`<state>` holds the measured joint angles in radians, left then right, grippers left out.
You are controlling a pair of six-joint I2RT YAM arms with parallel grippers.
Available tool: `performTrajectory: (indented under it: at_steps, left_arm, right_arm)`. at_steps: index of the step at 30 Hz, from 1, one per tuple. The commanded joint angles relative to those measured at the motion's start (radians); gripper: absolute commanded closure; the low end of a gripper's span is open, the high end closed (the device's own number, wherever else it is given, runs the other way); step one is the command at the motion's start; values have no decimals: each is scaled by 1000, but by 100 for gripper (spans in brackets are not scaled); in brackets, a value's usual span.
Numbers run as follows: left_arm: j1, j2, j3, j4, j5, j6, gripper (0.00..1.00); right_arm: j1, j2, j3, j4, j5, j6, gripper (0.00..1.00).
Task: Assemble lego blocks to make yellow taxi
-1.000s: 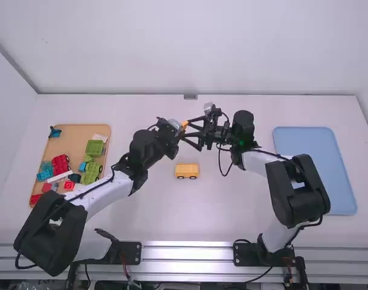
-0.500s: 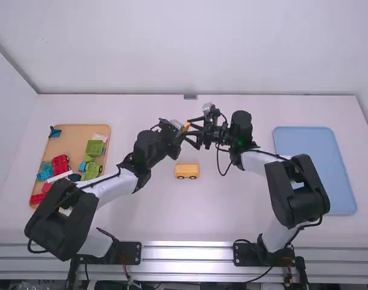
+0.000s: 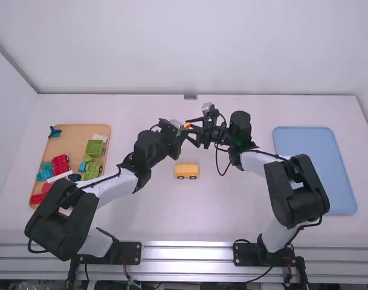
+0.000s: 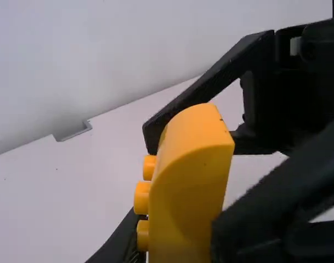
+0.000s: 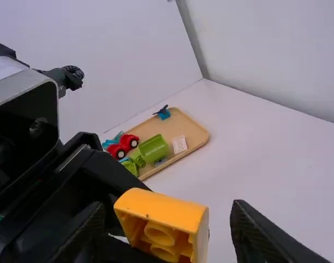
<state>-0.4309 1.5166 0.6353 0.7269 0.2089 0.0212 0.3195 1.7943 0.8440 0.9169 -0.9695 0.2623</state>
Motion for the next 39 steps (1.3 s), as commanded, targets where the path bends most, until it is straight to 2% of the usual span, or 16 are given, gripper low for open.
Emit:
performTrajectory:
  at_steps: [1, 4, 7, 17, 19, 20, 21, 25, 26, 29, 31, 34, 35, 36, 38, 39]
  left_arm:
    - [-11, -2, -8, 6, 11, -6, 98]
    - [-14, -2, -8, 4, 11, -7, 98]
    - [-15, -2, -8, 5, 11, -6, 98]
    - [-24, -2, -8, -8, 16, -7, 98]
    - [-23, -2, -8, -8, 16, -7, 95]
    - [-23, -2, -8, -8, 18, -7, 92]
    - [-19, -2, -8, -8, 19, -7, 84]
    - [-25, -2, -8, -19, 19, -7, 28]
    - [-23, -2, -8, -20, 20, -7, 3]
    - [-2, -3, -8, -19, 104, 10, 1]
    - [18, -8, -8, -15, 218, 20, 1]
    - [108, -11, 9, -18, 521, 21, 1]
    - [119, -11, 13, -21, 554, 25, 1]
    - [169, -11, 29, -45, 700, 58, 1]
    - [225, -6, 51, -85, 892, 128, 1]
    - [235, -3, 57, -93, 933, 144, 1]
  right_arm:
    - [8, -8, 6, 3, -6, 0, 39]
    - [12, -8, 6, 3, -6, -1, 41]
    - [22, -8, 6, 2, 2, 0, 51]
    - [21, -8, 6, 3, 10, -1, 71]
    - [22, -8, 6, 3, 9, -1, 75]
    - [21, -8, 6, 3, 9, -1, 76]
    - [20, -8, 6, 3, 10, -2, 77]
    - [5, -8, 6, -3, 2, -37, 80]
    - [-2, -8, 6, -5, -3, -52, 80]
    - [-32, -8, 10, -5, -78, -112, 80]
    - [-56, -8, 17, -5, -157, -143, 80]
    - [-103, -8, 43, -5, -336, -187, 80]
    - [-107, -8, 47, -5, -359, -193, 80]
    - [-121, -8, 61, -5, -451, -227, 80]
    - [-133, -8, 80, -5, -554, -256, 80]
    - [-136, -8, 86, -5, -580, -266, 80]
